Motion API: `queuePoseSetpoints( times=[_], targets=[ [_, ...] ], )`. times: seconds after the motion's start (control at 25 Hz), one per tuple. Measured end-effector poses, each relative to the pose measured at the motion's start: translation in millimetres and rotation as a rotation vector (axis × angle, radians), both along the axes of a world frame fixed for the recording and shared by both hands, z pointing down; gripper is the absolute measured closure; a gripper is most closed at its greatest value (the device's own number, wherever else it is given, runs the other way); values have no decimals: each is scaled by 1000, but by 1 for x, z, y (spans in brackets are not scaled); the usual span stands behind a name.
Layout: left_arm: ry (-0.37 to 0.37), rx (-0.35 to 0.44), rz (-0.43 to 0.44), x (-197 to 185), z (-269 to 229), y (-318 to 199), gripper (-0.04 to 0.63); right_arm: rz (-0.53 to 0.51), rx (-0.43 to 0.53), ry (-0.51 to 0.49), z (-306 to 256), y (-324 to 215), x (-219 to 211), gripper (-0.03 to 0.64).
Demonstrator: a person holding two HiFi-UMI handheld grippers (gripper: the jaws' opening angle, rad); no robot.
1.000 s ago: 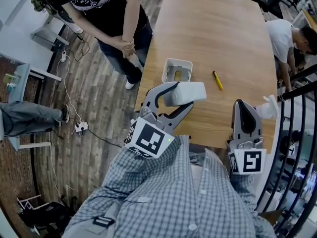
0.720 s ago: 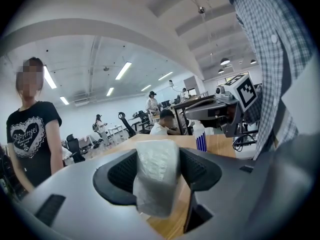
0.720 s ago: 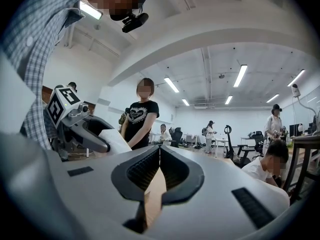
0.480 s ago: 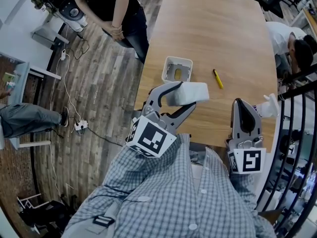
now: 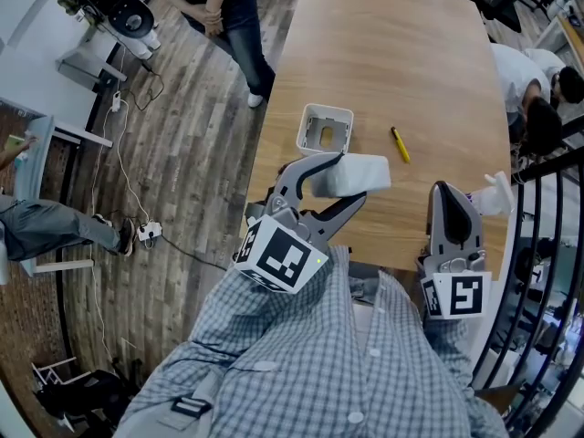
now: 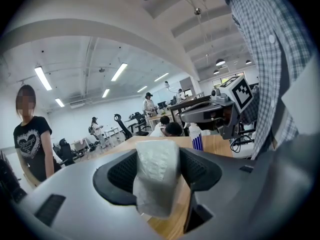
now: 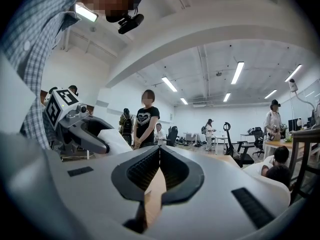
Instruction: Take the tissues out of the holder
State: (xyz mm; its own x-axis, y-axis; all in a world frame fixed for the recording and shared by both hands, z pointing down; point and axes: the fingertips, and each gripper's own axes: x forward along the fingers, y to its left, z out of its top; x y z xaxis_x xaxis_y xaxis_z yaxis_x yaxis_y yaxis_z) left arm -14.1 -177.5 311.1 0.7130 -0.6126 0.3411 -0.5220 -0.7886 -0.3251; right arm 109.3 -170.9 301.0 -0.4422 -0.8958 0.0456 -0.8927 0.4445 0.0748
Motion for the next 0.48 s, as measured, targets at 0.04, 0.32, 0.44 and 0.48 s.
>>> queuePoseSetpoints(
  times=[0.04, 0.32, 0.44, 0.48],
  targets=[
    [-2, 0, 4, 1, 0, 0, 328, -1, -2, 6, 0, 0, 0, 604],
    [-10, -2, 7, 4, 5, -1, 328, -25, -11, 13, 5, -2, -4, 604],
    [-22, -3, 2, 2, 6, -1, 328, -37, -19, 12, 6, -2, -7, 604],
    [-24, -4, 0, 1, 7, -1, 328, -40, -22, 13, 7, -2, -8, 604]
  ],
)
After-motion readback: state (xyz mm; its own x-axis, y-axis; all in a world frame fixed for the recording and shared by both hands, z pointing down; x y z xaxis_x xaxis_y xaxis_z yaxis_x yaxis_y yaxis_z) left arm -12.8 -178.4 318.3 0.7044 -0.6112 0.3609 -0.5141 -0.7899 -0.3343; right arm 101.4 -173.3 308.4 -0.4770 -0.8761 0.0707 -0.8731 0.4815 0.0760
